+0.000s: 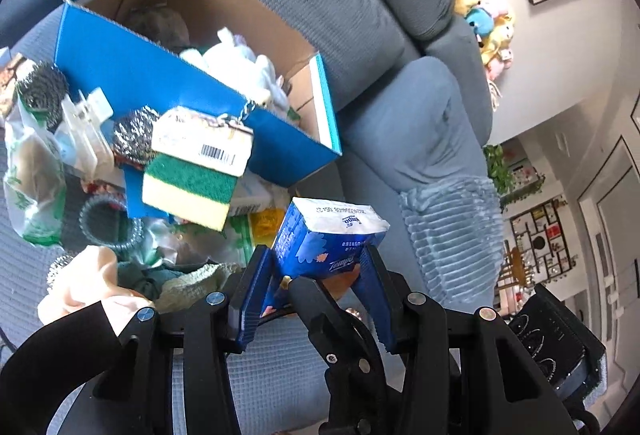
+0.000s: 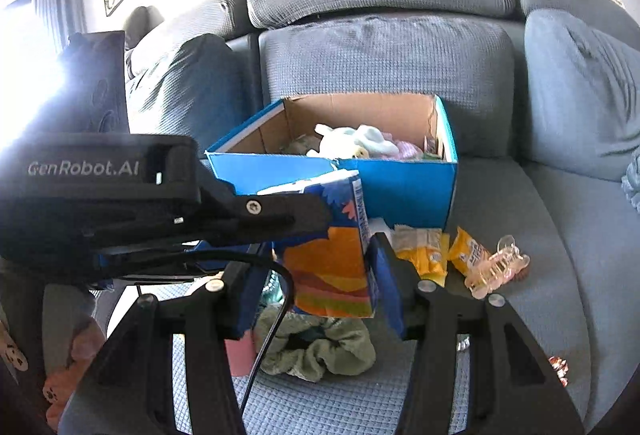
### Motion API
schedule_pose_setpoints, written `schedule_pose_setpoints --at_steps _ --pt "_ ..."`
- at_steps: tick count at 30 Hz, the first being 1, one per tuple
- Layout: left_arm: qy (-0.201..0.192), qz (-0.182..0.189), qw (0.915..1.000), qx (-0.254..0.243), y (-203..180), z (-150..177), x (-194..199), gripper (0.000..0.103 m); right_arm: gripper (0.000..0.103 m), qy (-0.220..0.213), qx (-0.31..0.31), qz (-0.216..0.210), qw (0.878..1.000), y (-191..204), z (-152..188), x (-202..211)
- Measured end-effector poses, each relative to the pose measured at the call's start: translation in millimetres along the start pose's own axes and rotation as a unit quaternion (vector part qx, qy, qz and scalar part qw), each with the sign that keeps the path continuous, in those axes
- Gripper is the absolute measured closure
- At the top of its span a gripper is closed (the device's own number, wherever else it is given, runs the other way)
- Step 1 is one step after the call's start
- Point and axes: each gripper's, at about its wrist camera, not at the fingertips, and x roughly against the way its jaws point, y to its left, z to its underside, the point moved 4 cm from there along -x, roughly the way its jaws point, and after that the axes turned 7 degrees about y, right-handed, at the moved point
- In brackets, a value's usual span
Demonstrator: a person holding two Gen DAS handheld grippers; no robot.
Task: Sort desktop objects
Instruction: 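Lift the tissue pack with both grippers off the sofa, then carry the Tempo tissue pack with both grippers over the blue box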
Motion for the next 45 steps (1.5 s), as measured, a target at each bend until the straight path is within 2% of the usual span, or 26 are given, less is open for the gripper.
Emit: schedule_pose_setpoints --at_steps 16,21,29,45 --pt "-0.026 0.019 0.9995 0.003 5.6 -9.9 38.3 0.057 0.052 -0.006 0.029 -0.001 1.0 33.2 -22.6 5.4" --pt "-0.038 0.005 0.9992 -0.006 2.1 -14.3 53.2 0.057 0.052 -0.014 0.028 -0.016 0.999 43.8 -32.0 7.7" --pt "-0.045 0.003 0.999 0.0 -1.9 -19.0 69.1 0.057 0.051 -0.02 0.031 -0.026 0.999 56.6 -42.3 13.3" --pt "-0.062 -0.008 0.9977 -0.026 -35.6 -27.3 96.8 0.057 0.051 -0.056 0.028 -0.038 0.997 63.8 -68.3 44.9"
